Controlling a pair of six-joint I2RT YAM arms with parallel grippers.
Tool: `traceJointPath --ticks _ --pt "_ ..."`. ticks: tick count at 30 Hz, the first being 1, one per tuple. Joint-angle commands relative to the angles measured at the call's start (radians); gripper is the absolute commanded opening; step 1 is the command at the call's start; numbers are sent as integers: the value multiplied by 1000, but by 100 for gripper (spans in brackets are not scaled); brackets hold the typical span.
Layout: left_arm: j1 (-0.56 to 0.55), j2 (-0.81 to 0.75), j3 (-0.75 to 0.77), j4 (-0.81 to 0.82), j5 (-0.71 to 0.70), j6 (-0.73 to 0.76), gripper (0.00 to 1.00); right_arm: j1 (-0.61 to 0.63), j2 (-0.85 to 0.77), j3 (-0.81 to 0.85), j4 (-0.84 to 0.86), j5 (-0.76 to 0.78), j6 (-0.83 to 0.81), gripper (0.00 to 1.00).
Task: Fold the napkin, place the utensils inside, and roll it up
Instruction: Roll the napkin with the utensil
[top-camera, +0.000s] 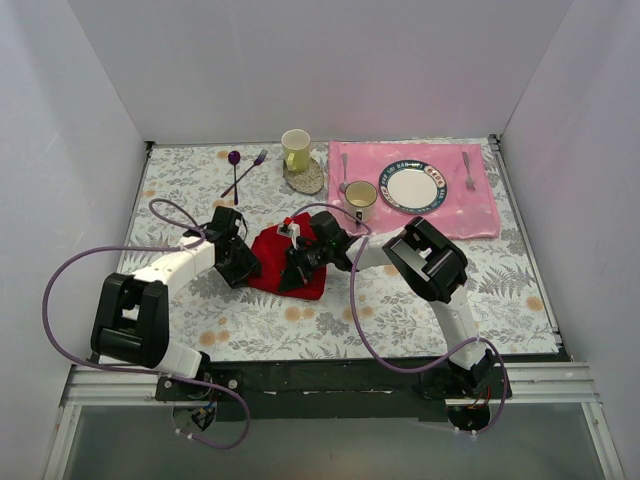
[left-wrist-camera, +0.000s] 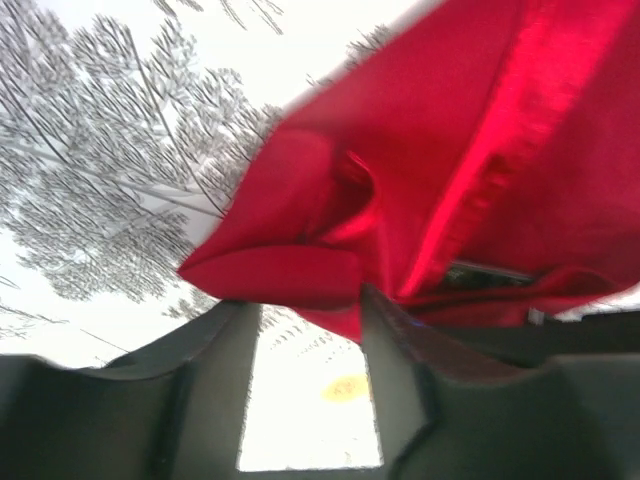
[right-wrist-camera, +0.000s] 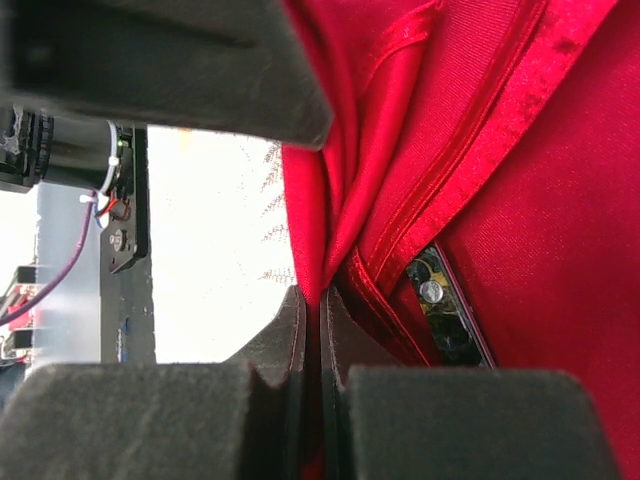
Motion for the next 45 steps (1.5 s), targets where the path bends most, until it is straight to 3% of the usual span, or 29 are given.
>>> traceJointPath --ticks 1,4,5,8,13,14,15,16,18,19,21,26,31,38,45 --pt "-2 24 31 -5 -103 69 32 5 61 -33 -197 232 -124 1" --pt "-1 44 37 2 -105 87 25 9 63 -26 -211 238 -136 1" --pt "-2 50 40 2 -114 95 15 11 63 -24 -214 240 -141 1" --pt "-2 55 62 -2 -115 123 0 17 64 -15 -234 251 -163 1" --pt "-2 21 97 -25 -99 161 0 17 69 -12 -241 245 -173 1" --pt "-2 7 106 -42 -100 159 7 17 67 -15 -240 246 -167 1" --pt "-2 -4 111 -54 -89 161 29 17 66 -18 -235 245 -163 1" --pt "-2 -17 112 -68 -86 163 37 16 66 -19 -223 240 -160 1" --pt "-1 -74 105 -85 -66 144 64 19 66 -26 -215 243 -149 1" --pt "-2 -91 96 -100 -51 135 73 19 66 -27 -212 246 -144 1" --pt "-2 -131 80 -109 -30 88 74 17 70 -26 -204 249 -137 1" --pt "-2 -183 -53 -13 200 -102 75 25 55 -29 -206 281 -136 1" --pt "-2 -151 -116 81 219 -273 75 23 40 -41 -200 300 -133 1" --pt "-2 -88 -124 114 156 -347 74 29 31 -46 -201 312 -143 1" --pt "-2 5 -112 99 52 -310 51 40 27 -39 -220 340 -172 1"
